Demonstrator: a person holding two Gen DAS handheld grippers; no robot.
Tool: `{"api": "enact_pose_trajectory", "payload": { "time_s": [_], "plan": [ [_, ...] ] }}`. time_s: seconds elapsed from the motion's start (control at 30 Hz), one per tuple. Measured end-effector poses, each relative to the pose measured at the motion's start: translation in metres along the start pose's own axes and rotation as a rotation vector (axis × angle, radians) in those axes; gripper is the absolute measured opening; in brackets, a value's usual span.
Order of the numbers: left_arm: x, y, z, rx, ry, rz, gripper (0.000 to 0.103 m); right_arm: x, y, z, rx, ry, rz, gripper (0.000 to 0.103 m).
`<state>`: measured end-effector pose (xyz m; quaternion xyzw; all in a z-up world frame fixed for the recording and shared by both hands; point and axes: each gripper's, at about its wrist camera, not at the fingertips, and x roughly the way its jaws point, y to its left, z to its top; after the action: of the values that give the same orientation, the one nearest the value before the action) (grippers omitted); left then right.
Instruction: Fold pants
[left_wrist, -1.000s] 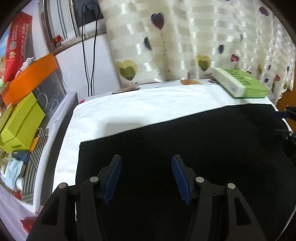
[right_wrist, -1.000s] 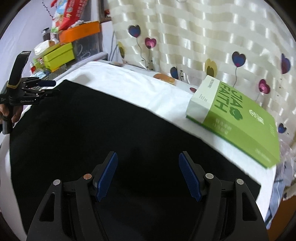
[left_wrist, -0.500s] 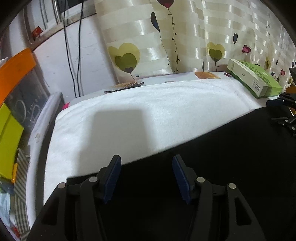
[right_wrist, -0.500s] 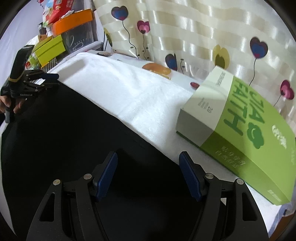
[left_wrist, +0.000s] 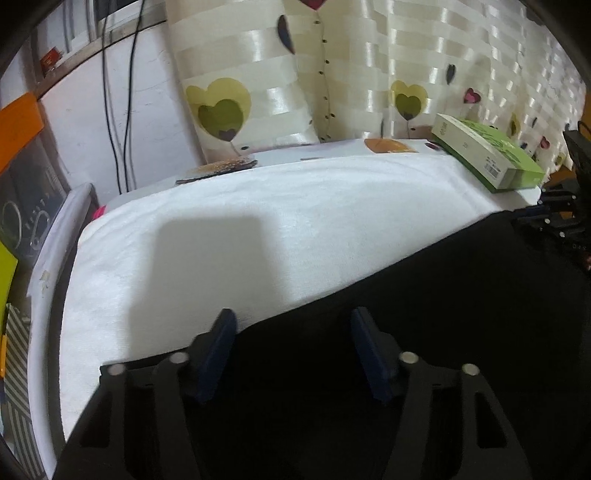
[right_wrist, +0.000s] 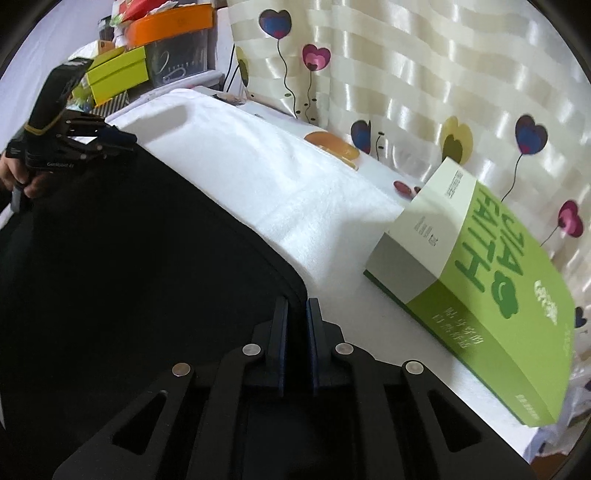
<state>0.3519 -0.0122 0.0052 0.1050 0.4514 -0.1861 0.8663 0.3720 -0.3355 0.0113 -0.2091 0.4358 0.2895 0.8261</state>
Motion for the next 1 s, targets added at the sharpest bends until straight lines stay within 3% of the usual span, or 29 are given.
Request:
{"api": "enact_pose_trajectory", "payload": {
  "time_s": [0.03,0.1,0.13,0.33,0.6,0.83,1.0],
  "plan": [
    [-0.001,-0.004,0.0,0.016,-0.003,-0.003,0.033,-0.003,0.001,0.0,-0.002,-0.005,-0.01,0.009],
    [-0.003,-0.016,0.002,0.053,-0.003,0.003,0.012,-0.011,0.003,0.001,-0.002,-0.024,-0.027,0.009],
    [-0.003,-0.021,0.002,0.063,0.0,0.012,0.009,-0.016,0.005,0.001,0.0,-0.035,-0.032,0.009],
    [-0.014,-0.029,0.001,0.067,-0.025,0.087,0.006,-0.051,0.02,-0.002,-0.004,-0.087,-0.058,0.009],
    [-0.089,-0.04,-0.009,0.016,-0.167,0.092,0.006,-0.122,0.061,-0.032,-0.006,-0.186,-0.076,0.009],
    [-0.155,-0.058,-0.054,-0.032,-0.254,0.055,0.006,-0.166,0.126,-0.079,-0.035,-0.208,-0.077,0.009],
    [-0.181,-0.073,-0.106,-0.07,-0.26,0.021,0.006,-0.171,0.174,-0.126,-0.013,-0.165,-0.048,0.009]
  ]
}}
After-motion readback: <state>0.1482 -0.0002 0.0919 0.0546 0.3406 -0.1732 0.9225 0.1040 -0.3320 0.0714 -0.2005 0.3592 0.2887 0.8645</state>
